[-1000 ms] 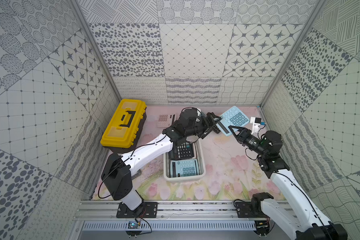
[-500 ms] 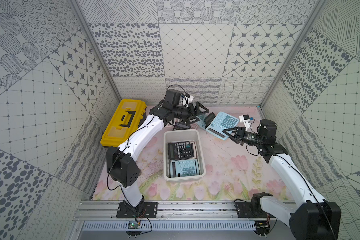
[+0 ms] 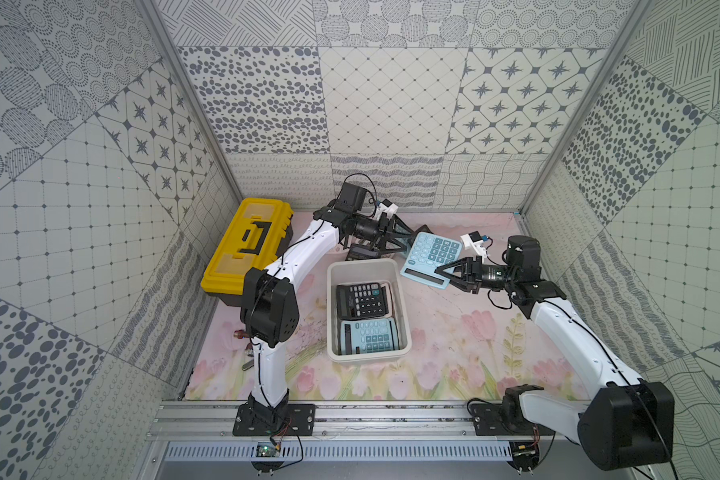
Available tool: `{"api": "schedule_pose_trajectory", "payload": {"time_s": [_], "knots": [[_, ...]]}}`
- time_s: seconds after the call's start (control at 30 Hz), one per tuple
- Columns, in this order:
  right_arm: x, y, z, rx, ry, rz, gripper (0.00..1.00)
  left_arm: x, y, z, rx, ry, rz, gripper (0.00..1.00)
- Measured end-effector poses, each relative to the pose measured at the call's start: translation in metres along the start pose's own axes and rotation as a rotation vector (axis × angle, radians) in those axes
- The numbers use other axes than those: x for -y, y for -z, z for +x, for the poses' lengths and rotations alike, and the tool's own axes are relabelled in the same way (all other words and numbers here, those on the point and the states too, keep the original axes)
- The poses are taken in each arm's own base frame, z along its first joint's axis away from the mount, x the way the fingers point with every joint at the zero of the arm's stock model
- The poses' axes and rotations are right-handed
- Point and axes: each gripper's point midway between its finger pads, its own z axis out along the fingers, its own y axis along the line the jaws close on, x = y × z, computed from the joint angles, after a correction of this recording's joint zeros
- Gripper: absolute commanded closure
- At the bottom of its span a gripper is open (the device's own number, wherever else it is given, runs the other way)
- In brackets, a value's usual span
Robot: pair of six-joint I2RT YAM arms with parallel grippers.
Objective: Put the calculator in the storage box
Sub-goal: Pick up the calculator from the center of the board.
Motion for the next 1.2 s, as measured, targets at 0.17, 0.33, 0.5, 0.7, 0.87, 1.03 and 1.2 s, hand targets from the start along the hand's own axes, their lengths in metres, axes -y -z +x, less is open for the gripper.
{"api": "schedule_pose_trajectory", "payload": {"time_s": [0.17,0.33,0.5,0.7,0.87,1.03,1.2], "knots": [[-0.005,-0.006,0.009,-0.050,0.002,-0.029,0.81,0.004,-0.008,0.009,-0.058,0.007,0.047,0.55],[-0.003,-0.010,0.013,-0.077,-0.010,-0.040,0.81,0.008,-0.016,0.016,-0.103,0.007,0.083,0.63],[-0.006,-0.011,0.015,-0.091,0.007,-0.053,0.80,0.010,-0.018,0.018,-0.121,0.001,0.107,0.75],[-0.010,-0.011,0.019,-0.112,0.006,-0.074,0.73,0.015,-0.020,0.021,-0.146,-0.048,0.146,0.85],[-0.009,-0.011,0.019,-0.113,0.002,-0.072,0.61,0.014,-0.020,0.022,-0.151,-0.056,0.157,0.96],[-0.009,-0.012,0.018,-0.105,0.025,-0.066,0.45,0.016,-0.021,0.024,-0.145,-0.035,0.149,1.00],[-0.007,-0.012,0.015,-0.090,0.025,-0.053,0.31,0.018,-0.019,0.025,-0.119,-0.021,0.135,1.00]]}}
